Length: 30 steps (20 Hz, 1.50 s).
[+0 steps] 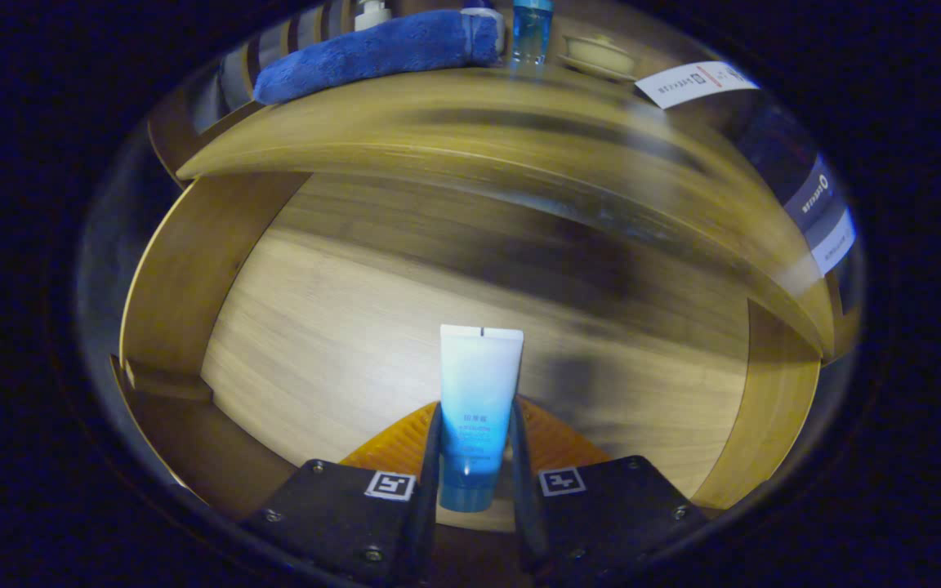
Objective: Pull open the drawer, take out the items inside it, and place them on the countertop above the cabinet.
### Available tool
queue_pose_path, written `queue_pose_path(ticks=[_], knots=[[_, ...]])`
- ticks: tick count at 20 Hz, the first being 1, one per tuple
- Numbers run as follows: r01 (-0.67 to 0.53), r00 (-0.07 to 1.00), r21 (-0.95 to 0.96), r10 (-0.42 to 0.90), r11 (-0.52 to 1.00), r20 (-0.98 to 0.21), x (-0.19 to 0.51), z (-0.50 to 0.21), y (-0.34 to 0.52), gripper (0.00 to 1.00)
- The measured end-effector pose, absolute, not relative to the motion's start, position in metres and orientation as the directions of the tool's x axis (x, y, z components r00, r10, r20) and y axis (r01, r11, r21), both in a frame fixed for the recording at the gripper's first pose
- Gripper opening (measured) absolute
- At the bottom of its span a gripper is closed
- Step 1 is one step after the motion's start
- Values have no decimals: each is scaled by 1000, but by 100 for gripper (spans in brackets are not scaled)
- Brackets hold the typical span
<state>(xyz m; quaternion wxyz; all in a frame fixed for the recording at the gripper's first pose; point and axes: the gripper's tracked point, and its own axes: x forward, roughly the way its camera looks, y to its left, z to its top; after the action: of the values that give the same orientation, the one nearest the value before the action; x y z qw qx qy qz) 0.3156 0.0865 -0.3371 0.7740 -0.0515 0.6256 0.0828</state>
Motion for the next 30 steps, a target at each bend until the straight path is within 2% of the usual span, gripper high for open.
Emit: queue_pose_path(ticks=[1,7,16,23,30], knots=[[-204,219,10,56,979,-974,318,-336,87,41],[-241,301,37,111,970,-947,312,-296,109,40],[-267,455,84,202,960,-867,313,-176,130,40],[-189,560,95,186,977,-807,373,-126,103,40],[-58,612,94,110,994,-783,441,-134,89,40]])
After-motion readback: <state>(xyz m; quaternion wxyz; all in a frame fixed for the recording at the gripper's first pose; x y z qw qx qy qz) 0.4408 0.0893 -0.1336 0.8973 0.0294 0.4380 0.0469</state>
